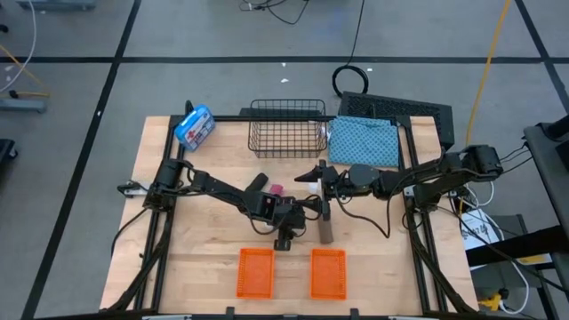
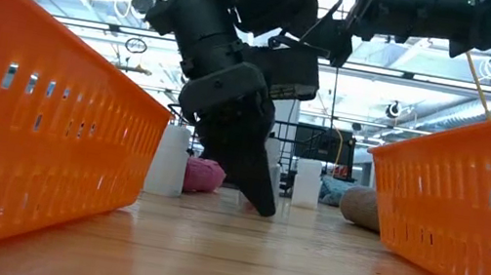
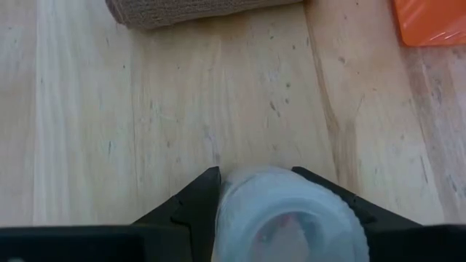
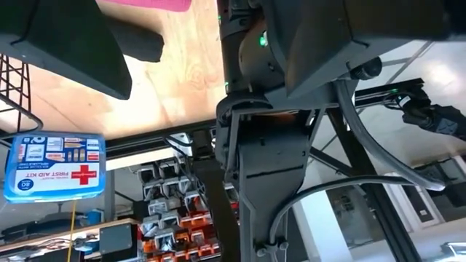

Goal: Pick & Place Medicine items
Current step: Put the bottom left transparent pill bottle into the right orange basket

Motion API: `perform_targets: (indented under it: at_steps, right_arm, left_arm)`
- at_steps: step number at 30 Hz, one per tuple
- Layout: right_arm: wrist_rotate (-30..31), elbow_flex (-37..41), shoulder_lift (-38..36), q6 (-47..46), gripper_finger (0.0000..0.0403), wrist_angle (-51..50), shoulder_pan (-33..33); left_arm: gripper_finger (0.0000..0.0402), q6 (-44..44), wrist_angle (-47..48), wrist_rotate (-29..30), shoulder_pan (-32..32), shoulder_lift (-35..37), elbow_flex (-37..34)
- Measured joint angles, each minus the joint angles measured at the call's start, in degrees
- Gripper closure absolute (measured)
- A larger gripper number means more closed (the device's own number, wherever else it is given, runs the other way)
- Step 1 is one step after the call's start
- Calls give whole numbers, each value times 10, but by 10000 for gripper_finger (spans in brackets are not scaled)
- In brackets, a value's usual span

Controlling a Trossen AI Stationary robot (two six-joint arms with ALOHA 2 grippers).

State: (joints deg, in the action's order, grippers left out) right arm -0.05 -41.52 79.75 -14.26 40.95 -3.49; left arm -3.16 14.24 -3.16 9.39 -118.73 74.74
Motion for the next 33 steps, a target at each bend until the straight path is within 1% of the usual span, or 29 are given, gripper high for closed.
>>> perform_targets:
  at_steps: [3,11,15,17,21,25,27,30,33]
  right_arm:
    - [0,0,0,0,51,0,0]
    - [-1,0,-1,-2,51,18,0]
    - [0,0,-8,0,51,12,0]
    - [0,0,-19,1,51,12,0]
    - [0,0,-56,2,51,1,0]
    - [28,-3,-83,2,51,-8,-1]
    - [17,0,-90,2,51,-10,-4]
    - [16,-3,-83,-9,51,-14,-9]
    - [17,-8,-62,-16,51,-31,-18]
  left_arm:
    - [211,2,5,1,1,9,-1]
    - [133,9,5,2,2,47,-2]
    - [112,30,8,2,2,64,-2]
    - [106,32,15,2,0,80,-2]
    - [104,30,40,2,-6,140,-1]
    - [105,32,35,6,-10,204,-17]
    - [103,43,13,16,-10,237,-36]
    - [103,56,-28,3,-8,282,-78]
    - [103,50,-80,-13,-9,289,-120]
